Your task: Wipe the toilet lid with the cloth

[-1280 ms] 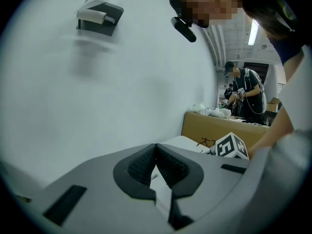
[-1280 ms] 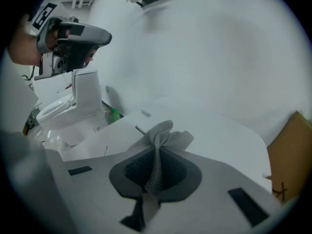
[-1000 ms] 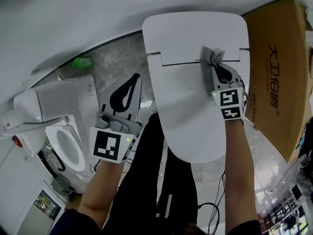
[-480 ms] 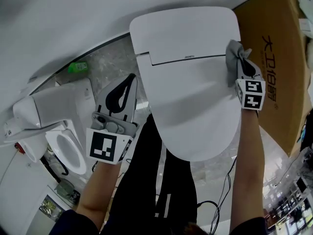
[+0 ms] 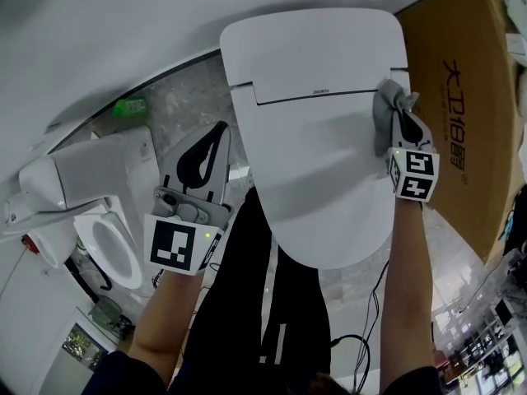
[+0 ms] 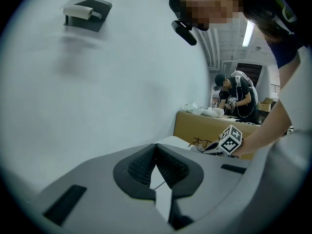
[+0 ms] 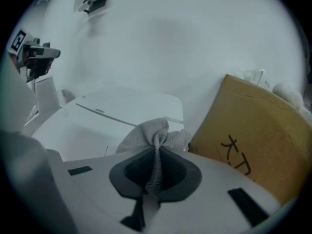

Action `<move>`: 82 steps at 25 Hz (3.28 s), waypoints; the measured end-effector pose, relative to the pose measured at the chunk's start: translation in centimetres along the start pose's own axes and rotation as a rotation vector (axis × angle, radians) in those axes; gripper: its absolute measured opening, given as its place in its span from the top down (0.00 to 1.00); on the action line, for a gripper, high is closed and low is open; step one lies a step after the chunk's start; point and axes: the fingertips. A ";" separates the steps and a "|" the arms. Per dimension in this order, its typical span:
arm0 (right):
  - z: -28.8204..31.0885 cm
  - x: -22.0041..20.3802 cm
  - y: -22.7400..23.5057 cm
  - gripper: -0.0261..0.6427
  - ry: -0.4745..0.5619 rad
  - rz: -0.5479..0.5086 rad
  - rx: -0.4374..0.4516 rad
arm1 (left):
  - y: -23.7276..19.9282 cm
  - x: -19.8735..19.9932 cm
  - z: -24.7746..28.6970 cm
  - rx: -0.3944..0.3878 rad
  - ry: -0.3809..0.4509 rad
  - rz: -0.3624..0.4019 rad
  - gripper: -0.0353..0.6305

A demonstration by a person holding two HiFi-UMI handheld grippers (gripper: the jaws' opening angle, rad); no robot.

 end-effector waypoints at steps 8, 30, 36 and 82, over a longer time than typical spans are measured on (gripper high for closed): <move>-0.4 3.5 -11.1 0.91 0.051 -0.166 0.154 | -0.8 0.0 -0.5 0.020 0.008 0.000 0.93; -3.8 4.7 -33.5 0.91 0.127 -0.586 0.553 | -2.1 -0.5 -1.6 0.045 0.008 0.000 0.93; -4.0 3.7 -31.4 0.91 0.137 -0.648 0.559 | -1.9 -0.3 -1.4 0.042 0.010 0.008 0.93; -3.5 -5.7 0.2 0.91 0.035 0.216 -0.044 | 1.2 0.3 0.7 -0.005 0.004 0.022 0.93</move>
Point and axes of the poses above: the fingertips, and each gripper's own axes: z forward along the fingers, y to its right, x out of its top, and after that the axes turned 8 degrees about -y, right-handed
